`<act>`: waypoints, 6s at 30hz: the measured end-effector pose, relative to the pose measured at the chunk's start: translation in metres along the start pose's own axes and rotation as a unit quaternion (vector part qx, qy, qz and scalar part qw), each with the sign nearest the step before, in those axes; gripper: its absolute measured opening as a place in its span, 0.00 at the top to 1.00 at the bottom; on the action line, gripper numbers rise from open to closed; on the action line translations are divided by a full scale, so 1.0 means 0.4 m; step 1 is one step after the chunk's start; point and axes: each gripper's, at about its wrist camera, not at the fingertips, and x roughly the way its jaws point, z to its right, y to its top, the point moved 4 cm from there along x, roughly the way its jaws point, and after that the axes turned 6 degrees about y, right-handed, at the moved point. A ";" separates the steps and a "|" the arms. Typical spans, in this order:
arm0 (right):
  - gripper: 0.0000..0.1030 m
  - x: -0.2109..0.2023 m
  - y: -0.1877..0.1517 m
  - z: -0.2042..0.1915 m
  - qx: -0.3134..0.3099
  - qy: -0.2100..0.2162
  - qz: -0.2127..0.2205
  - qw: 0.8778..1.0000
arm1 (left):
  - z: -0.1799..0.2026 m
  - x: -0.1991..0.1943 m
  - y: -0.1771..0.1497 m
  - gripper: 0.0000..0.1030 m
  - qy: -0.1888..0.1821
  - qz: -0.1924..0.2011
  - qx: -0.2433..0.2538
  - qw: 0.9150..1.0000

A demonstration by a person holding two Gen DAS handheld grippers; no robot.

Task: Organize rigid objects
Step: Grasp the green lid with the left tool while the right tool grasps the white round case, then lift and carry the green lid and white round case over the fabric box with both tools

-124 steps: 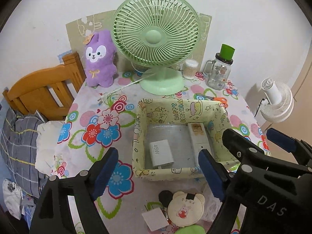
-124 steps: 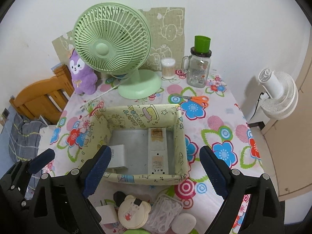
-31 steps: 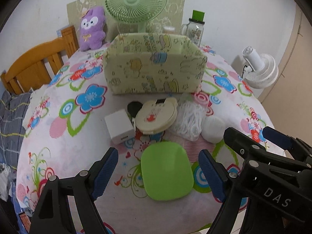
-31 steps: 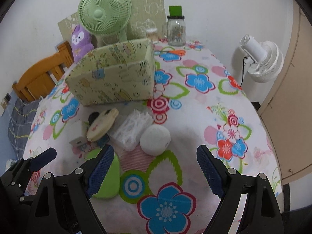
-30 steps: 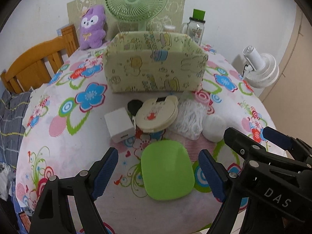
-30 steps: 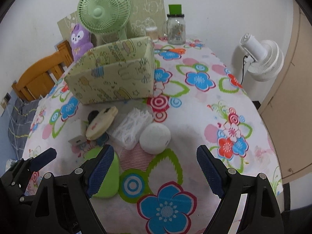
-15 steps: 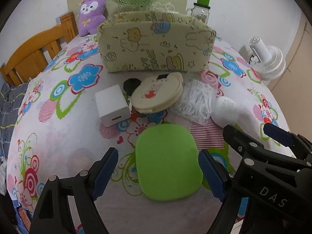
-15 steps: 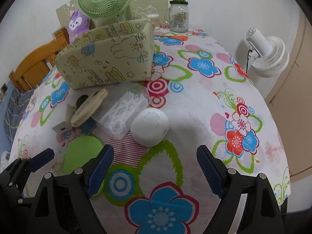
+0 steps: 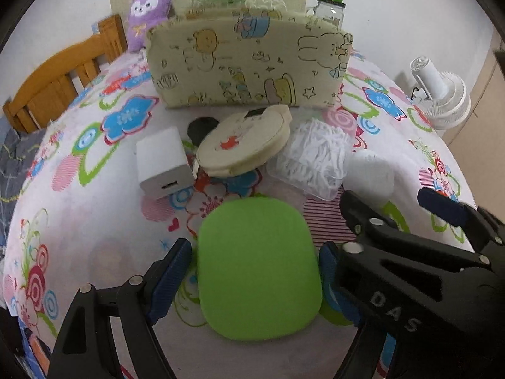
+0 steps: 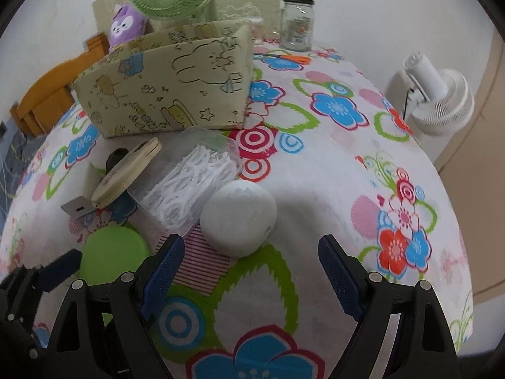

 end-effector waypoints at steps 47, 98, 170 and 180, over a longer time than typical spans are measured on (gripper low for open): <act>0.43 0.013 0.006 0.000 0.045 0.021 -0.023 0.999 | 0.013 -0.012 0.026 0.25 0.004 -0.008 0.035 0.999; 0.43 -0.248 0.224 -0.086 0.010 -0.010 0.050 0.999 | -0.055 -0.259 0.210 0.25 0.004 0.059 0.042 0.997; 0.43 -0.167 0.554 -0.089 0.009 -0.008 0.052 0.999 | -0.096 -0.209 0.530 0.25 0.011 0.084 0.046 0.995; 0.43 -0.078 0.586 -0.091 0.010 0.001 0.037 0.999 | -0.104 -0.134 0.561 0.25 0.010 0.069 0.044 0.997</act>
